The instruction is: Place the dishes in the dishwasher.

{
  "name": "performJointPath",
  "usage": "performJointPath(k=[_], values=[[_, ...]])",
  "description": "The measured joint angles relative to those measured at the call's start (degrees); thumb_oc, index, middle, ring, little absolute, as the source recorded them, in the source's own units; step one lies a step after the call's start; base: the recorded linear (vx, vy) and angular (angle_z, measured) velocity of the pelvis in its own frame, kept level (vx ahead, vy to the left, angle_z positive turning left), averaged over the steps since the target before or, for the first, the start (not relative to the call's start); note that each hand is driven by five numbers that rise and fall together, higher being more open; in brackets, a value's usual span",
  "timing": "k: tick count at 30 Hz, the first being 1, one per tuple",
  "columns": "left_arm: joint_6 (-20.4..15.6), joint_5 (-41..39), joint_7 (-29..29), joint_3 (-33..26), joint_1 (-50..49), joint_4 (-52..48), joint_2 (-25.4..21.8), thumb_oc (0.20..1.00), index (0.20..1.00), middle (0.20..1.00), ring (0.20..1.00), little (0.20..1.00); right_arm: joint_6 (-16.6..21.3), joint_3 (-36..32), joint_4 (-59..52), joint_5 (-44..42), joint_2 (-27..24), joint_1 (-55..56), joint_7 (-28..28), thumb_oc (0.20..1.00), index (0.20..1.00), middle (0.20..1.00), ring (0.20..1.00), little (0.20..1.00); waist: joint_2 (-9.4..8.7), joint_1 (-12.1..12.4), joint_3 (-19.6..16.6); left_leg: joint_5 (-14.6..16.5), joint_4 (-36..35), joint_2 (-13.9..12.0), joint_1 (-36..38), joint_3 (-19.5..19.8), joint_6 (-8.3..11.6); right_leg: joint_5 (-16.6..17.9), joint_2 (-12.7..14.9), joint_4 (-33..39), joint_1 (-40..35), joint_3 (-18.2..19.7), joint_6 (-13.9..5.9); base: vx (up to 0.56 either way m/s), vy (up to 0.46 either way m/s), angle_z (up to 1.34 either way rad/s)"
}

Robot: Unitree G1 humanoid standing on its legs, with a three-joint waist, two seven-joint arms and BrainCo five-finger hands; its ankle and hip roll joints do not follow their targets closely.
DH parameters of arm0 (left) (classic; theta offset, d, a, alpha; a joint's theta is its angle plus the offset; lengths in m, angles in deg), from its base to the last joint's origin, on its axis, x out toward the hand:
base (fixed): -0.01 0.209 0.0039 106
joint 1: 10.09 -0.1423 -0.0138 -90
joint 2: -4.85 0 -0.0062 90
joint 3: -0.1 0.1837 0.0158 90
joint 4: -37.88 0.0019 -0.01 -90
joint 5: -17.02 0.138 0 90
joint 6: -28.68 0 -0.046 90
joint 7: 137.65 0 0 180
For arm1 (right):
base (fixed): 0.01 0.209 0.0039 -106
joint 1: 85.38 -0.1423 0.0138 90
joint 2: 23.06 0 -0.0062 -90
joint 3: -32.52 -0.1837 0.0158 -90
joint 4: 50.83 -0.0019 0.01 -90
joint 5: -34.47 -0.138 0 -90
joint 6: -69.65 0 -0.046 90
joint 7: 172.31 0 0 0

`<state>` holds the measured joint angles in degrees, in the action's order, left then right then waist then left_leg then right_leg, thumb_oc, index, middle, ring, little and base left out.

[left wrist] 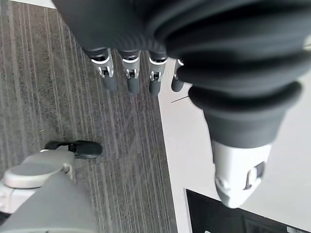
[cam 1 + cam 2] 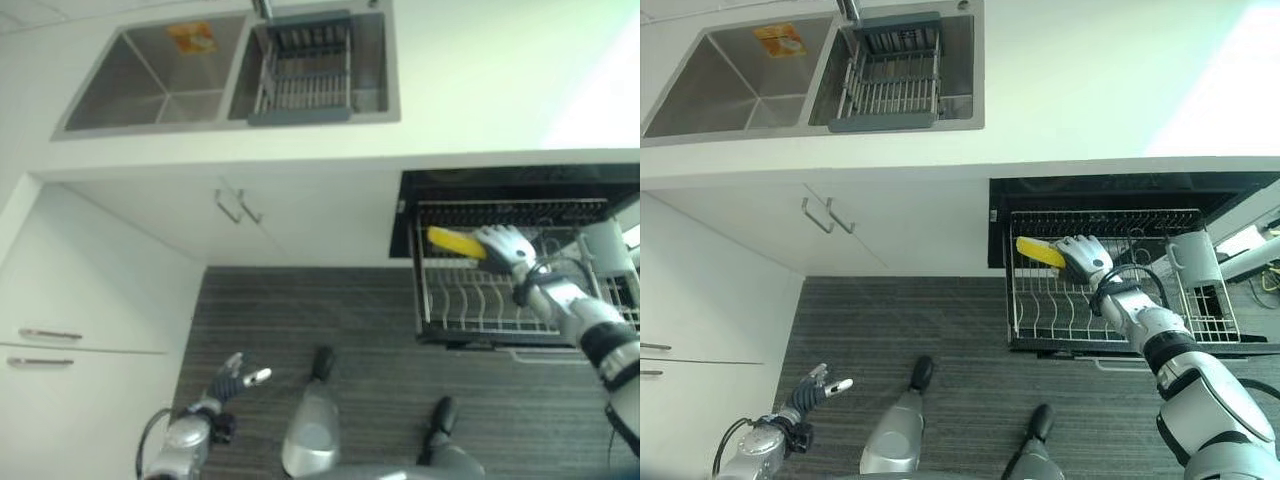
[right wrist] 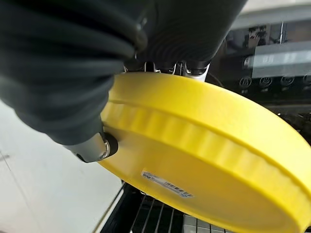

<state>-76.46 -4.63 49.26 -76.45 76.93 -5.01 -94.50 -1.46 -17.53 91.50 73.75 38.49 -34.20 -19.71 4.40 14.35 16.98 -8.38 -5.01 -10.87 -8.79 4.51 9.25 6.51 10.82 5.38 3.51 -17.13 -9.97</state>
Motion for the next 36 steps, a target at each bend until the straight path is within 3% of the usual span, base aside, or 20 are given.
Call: performJointPath(k=[7,11,13,17,28,29,30,36], values=[[-0.36,-2.08,-0.06,0.00,1.11,-1.36,-1.83,1.000,1.000,1.000,1.000,1.000,-1.12,0.09,1.29,-0.02,-1.73,-3.32,0.02,0.200,0.200,0.200,0.200,0.200,-0.19,-0.02,1.30,0.16,0.01,0.13,-0.36,0.19,0.08,-0.06,0.06,-0.02,0.07,-0.24,0.42,-0.02,-0.027,0.03],[-1.04,-2.13,-0.06,0.17,1.28,-2.47,-3.30,1.000,1.000,1.000,1.000,1.000,-1.03,0.13,5.24,2.44,-1.78,-3.73,-2.95,0.200,0.200,0.200,0.200,0.200,-0.12,0.22,1.41,0.17,0.01,0.12,-1.10,0.82,0.12,-0.26,0.03,0.02,0.52,-0.49,0.24,-0.05,-0.093,0.05],[-1.52,-2.61,-0.35,0.11,1.41,-3.49,-5.34,1.000,1.000,1.000,1.000,1.000,-3.11,0.16,6.29,3.53,-2.10,-4.32,-4.72,0.200,0.200,0.200,0.200,0.200,0.83,0.28,2.04,-0.17,0.02,0.24,-2.71,1.06,0.28,-0.18,0.08,0.00,1.98,-0.61,0.24,-0.10,-0.068,0.05],[-4.70,-4.73,-2.71,-0.59,1.16,-4.33,-5.96,1.000,1.000,1.000,1.000,1.000,-6.70,0.71,7.84,4.70,-3.36,-5.51,-7.06,0.200,0.200,0.200,0.200,0.200,5.50,0.79,4.40,-0.76,0.03,1.04,-5.11,1.23,-0.06,0.39,0.83,-0.33,4.24,-0.82,0.08,-0.07,-0.009,0.05],[-6.47,-5.87,-3.27,0.18,1.49,-8.95,-6.62,1.000,1.000,1.000,1.000,1.000,-8.37,0.01,8.15,5.69,-2.84,-7.55,-7.94,0.200,0.200,0.200,0.200,0.200,6.05,0.05,4.65,-0.99,0.02,2.13,-6.51,1.08,-0.29,0.62,1.93,-0.17,5.77,-0.63,-0.31,-0.03,0.010,0.00],[-6.53,-7.12,-3.35,0.16,1.89,-9.39,-6.71,1.000,1.000,1.000,1.000,1.000,-8.48,-0.08,8.15,5.60,-2.29,-7.72,-7.86,0.498,0.498,0.498,0.498,0.498,6.12,0.07,4.66,-1.02,0.03,2.15,-6.74,1.09,-0.33,0.65,1.94,-0.03,5.98,-0.64,-0.35,-0.04,0.024,0.01],[-6.52,-7.23,-3.36,0.17,2.20,-9.37,-6.71,1.000,1.000,1.000,1.000,1.000,-8.56,-0.01,8.25,5.58,-1.79,-7.75,-7.11,1.000,1.000,1.000,1.000,1.000,6.14,0.07,4.67,-1.05,0.03,2.16,-6.86,1.09,-0.35,0.66,1.96,-0.03,6.06,-0.68,-0.37,-0.03,0.019,0.01],[-6.44,-7.14,-3.36,0.18,2.80,-9.13,-6.45,1.000,1.000,1.000,1.000,1.000,-9.66,-0.48,11.60,2.47,2.12,-5.94,-1.01,1.000,1.000,1.000,1.000,1.000,6.41,0.12,4.76,-1.07,0.03,2.72,-7.41,1.12,-0.35,0.68,2.54,-0.31,6.50,-0.75,-0.45,0.00,0.002,0.02]])
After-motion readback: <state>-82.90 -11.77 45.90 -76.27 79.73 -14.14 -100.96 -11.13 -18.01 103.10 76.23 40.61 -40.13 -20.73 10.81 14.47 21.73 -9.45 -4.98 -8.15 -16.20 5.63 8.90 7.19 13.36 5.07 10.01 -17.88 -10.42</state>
